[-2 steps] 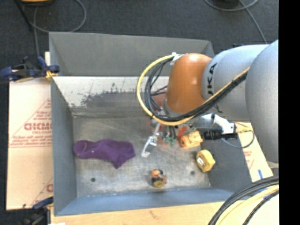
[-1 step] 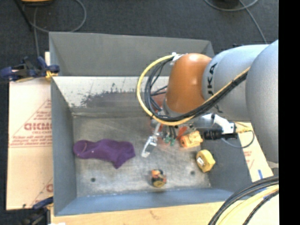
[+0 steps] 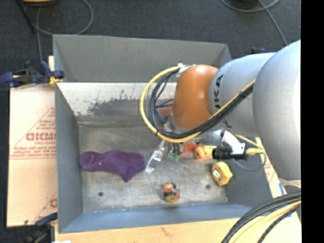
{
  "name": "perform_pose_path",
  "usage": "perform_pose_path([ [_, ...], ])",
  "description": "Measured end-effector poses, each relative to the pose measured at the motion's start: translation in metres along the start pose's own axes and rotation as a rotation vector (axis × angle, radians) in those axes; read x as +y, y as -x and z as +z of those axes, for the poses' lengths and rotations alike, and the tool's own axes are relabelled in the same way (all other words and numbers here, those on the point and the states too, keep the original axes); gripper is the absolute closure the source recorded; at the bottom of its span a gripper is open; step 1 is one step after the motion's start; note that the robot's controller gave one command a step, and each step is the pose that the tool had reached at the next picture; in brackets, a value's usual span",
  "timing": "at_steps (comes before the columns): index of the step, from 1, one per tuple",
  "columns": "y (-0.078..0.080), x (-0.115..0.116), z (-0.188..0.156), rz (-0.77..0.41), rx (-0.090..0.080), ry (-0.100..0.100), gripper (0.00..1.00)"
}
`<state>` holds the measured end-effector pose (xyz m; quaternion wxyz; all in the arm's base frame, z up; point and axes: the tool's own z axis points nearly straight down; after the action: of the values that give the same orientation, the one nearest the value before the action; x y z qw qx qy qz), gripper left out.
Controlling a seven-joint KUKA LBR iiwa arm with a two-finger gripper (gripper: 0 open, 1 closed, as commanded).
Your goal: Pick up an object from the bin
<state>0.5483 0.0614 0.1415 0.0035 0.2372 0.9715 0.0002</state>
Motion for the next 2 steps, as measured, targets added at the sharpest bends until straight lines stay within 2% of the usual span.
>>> perform_pose_path([
  [1, -0.0042, 0.0263, 0.0308, 0.047, 0.003, 0.0, 0.0],
  [2, -0.0078, 0.0333, 0.0376, -0.174, 0.007, -0.004, 0.0],
])
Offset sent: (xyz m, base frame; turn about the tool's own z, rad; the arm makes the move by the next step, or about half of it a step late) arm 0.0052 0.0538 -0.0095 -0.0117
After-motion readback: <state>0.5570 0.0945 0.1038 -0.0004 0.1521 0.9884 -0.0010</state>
